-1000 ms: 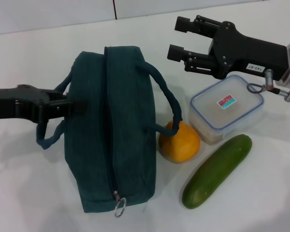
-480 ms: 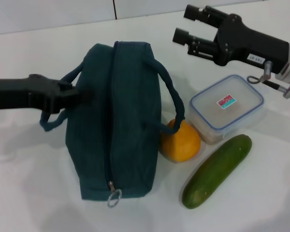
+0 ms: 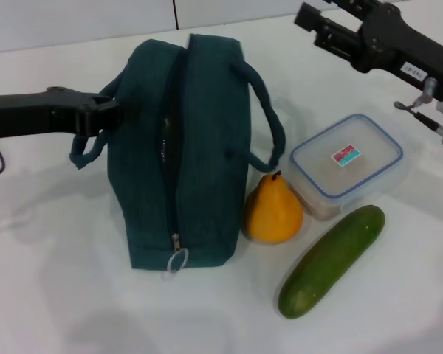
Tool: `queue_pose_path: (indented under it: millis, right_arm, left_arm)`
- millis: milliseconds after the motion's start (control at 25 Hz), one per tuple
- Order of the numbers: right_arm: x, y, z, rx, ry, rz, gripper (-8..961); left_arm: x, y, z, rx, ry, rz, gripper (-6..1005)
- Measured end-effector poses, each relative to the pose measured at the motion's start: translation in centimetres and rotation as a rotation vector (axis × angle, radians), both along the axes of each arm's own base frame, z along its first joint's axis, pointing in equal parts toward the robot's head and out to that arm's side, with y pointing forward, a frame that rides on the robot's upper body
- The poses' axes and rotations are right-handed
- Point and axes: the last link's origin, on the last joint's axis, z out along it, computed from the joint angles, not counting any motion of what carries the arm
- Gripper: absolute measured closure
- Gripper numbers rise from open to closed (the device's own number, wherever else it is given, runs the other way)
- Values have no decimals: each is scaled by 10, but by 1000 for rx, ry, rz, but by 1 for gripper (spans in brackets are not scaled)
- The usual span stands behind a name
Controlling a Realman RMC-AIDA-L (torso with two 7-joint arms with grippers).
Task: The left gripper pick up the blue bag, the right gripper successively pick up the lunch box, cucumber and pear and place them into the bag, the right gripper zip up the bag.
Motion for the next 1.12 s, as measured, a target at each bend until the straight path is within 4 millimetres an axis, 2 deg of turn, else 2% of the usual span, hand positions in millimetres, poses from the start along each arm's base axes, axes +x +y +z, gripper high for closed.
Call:
queue_pose_path:
  millis: [160, 320, 560, 800, 1120]
  right_arm:
    - [19, -11, 0, 26, 84, -93, 230]
    - [37, -20, 6, 4, 159, -183, 230]
    - [77, -29, 12, -102, 394, -460, 231]
    - [104, -42, -1, -161, 510, -648, 231]
    - [117, -54, -13, -203, 566, -742, 232]
  left_arm:
    - [-5, 1, -9, -1, -50, 29, 952]
    - [-6, -1, -9, 22, -84, 5, 952]
    - [-13, -4, -16, 31, -137, 18, 952]
    - [-12, -4, -19, 22, -131, 11, 952]
    - [-12, -4, -22, 17, -119, 8, 952]
